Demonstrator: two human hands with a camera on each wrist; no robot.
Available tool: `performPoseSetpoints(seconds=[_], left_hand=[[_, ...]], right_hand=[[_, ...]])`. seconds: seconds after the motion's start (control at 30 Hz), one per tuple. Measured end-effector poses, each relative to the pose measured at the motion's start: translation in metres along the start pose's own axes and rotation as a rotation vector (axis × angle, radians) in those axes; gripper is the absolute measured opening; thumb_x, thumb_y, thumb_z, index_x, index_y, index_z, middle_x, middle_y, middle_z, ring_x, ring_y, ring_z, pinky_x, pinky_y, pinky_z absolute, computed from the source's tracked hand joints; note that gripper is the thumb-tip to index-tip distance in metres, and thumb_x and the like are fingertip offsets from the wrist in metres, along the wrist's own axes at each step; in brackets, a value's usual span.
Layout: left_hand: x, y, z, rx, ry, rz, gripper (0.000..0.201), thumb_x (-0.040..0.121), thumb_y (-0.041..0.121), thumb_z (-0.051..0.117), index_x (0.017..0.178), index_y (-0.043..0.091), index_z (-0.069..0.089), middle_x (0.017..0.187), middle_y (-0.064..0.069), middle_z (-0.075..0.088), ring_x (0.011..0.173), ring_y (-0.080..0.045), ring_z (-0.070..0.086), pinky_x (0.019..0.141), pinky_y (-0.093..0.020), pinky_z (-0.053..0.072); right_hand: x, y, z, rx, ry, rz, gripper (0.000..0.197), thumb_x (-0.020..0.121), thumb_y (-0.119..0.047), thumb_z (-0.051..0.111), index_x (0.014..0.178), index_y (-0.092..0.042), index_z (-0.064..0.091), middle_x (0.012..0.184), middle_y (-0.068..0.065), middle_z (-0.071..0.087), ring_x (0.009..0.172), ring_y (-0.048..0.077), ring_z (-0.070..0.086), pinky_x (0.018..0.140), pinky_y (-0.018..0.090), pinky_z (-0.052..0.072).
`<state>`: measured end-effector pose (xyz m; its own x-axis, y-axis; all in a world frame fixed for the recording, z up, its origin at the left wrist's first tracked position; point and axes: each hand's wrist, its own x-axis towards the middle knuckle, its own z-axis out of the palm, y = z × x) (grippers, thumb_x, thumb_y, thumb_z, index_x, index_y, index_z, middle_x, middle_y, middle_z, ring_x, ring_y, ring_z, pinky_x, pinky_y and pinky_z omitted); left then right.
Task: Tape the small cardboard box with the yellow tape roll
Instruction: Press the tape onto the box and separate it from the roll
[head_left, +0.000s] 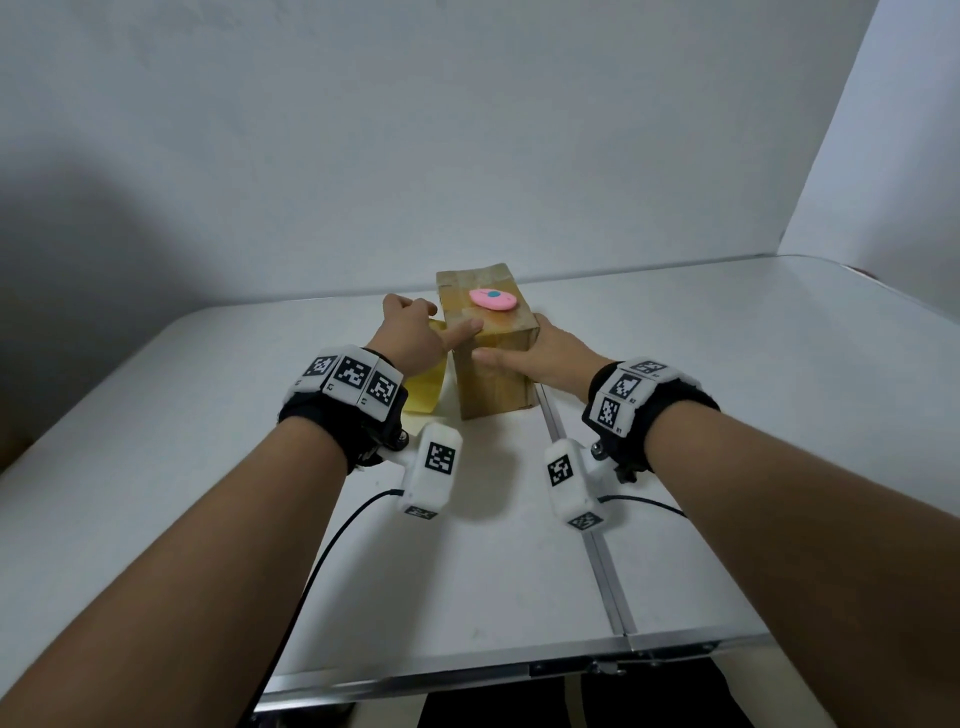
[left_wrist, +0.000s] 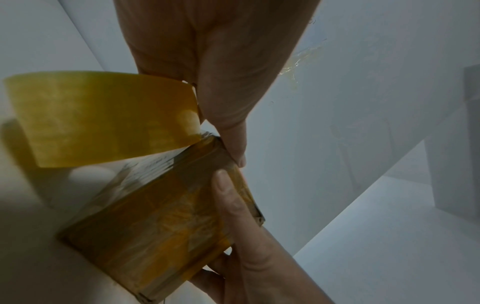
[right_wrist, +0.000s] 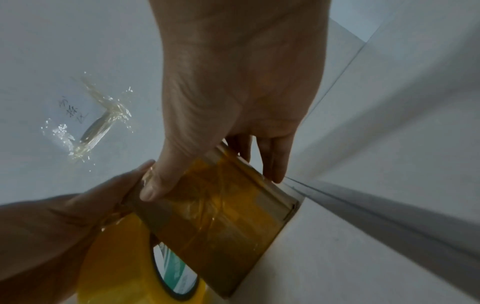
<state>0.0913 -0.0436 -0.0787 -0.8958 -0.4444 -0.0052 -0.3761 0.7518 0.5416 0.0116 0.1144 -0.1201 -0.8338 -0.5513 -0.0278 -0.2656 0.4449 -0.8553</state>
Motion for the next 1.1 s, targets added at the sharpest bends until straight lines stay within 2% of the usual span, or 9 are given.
performPoseSetpoints(seconds=[0.1,0.27,0.47,0.53,0.63,0.8,0.93,1.03,1.1], left_hand=[[0.0,-0.001,0.001,-0.008,0.001,-0.001,0.085,0.085,0.064,0.051,0.146,0.007,0.035,0.15,-0.008,0.022,0.129,-0.027,0.047,0.102,-0.035,0.037],[0.002,-0.003,0.002,-0.023,0.004,-0.001,0.086,0.084,0.065,0.052,0.145,0.007,0.036,0.149,-0.008,0.023,0.128,-0.027,0.047,0.102,-0.035,0.037],[0.001,-0.002,0.002,-0.025,0.003,-0.002,0.086,0.083,0.066,0.052,0.146,0.008,0.036,0.15,-0.007,0.022,0.128,-0.026,0.047,0.1,-0.034,0.037],[0.001,-0.002,0.002,-0.032,0.003,-0.004,0.086,0.083,0.066,0.052,0.145,0.009,0.036,0.15,-0.007,0.022,0.129,-0.026,0.047,0.1,-0.035,0.037],[0.0,-0.002,0.001,-0.042,0.005,-0.006,0.086,0.083,0.065,0.052,0.145,0.008,0.036,0.15,-0.007,0.022,0.129,-0.026,0.046,0.101,-0.035,0.037],[0.0,-0.001,0.0,-0.032,0.005,-0.009,0.085,0.083,0.065,0.052,0.146,0.008,0.037,0.15,-0.008,0.023,0.13,-0.027,0.045,0.102,-0.036,0.037],[-0.002,-0.001,0.0,-0.041,0.005,-0.021,0.086,0.083,0.066,0.053,0.145,0.009,0.037,0.15,-0.007,0.022,0.131,-0.027,0.045,0.102,-0.037,0.038],[-0.003,0.0,0.0,-0.055,0.003,-0.026,0.086,0.082,0.065,0.054,0.145,0.009,0.038,0.15,-0.007,0.022,0.13,-0.027,0.045,0.102,-0.038,0.039],[-0.003,-0.001,-0.002,-0.06,-0.005,-0.028,0.086,0.082,0.065,0.055,0.146,0.011,0.038,0.151,-0.007,0.022,0.131,-0.028,0.045,0.102,-0.038,0.039]], right_hand=[[-0.007,0.001,0.006,-0.006,0.091,0.037,0.11,0.045,-0.07,0.077,0.138,-0.022,0.043,0.128,-0.005,0.061,0.117,0.015,0.061,0.099,0.036,0.052],[-0.01,0.002,0.004,-0.063,0.074,-0.001,0.091,0.065,-0.049,0.082,0.14,-0.017,0.041,0.129,-0.002,0.061,0.117,0.016,0.06,0.097,0.029,0.051],[-0.006,0.003,-0.011,-0.153,-0.074,-0.023,0.086,0.073,-0.035,0.08,0.144,-0.02,0.036,0.135,0.001,0.058,0.124,0.022,0.056,0.106,0.036,0.045],[-0.006,0.005,-0.018,-0.099,-0.13,-0.026,0.081,0.074,-0.034,0.079,0.144,-0.024,0.038,0.139,-0.002,0.056,0.126,0.021,0.055,0.108,0.041,0.044],[-0.005,0.006,-0.025,-0.01,-0.158,-0.034,0.07,0.079,-0.03,0.075,0.142,-0.024,0.044,0.14,-0.002,0.056,0.126,0.019,0.056,0.104,0.041,0.049],[-0.006,0.003,-0.028,-0.068,-0.15,-0.048,0.062,0.081,-0.023,0.075,0.138,-0.021,0.051,0.136,-0.002,0.06,0.127,0.016,0.055,0.104,0.029,0.045],[-0.007,-0.002,-0.028,-0.163,-0.136,-0.05,0.066,0.079,-0.027,0.076,0.139,-0.021,0.049,0.138,-0.002,0.058,0.128,0.017,0.054,0.107,0.029,0.04],[-0.009,-0.003,-0.024,-0.24,-0.136,-0.05,0.069,0.079,-0.021,0.075,0.141,-0.021,0.044,0.137,-0.002,0.058,0.112,0.018,0.059,0.1,0.029,0.042],[-0.01,-0.002,-0.022,-0.218,-0.132,-0.044,0.072,0.079,-0.015,0.075,0.142,-0.022,0.041,0.139,-0.001,0.056,0.109,0.02,0.062,0.102,0.034,0.044]])
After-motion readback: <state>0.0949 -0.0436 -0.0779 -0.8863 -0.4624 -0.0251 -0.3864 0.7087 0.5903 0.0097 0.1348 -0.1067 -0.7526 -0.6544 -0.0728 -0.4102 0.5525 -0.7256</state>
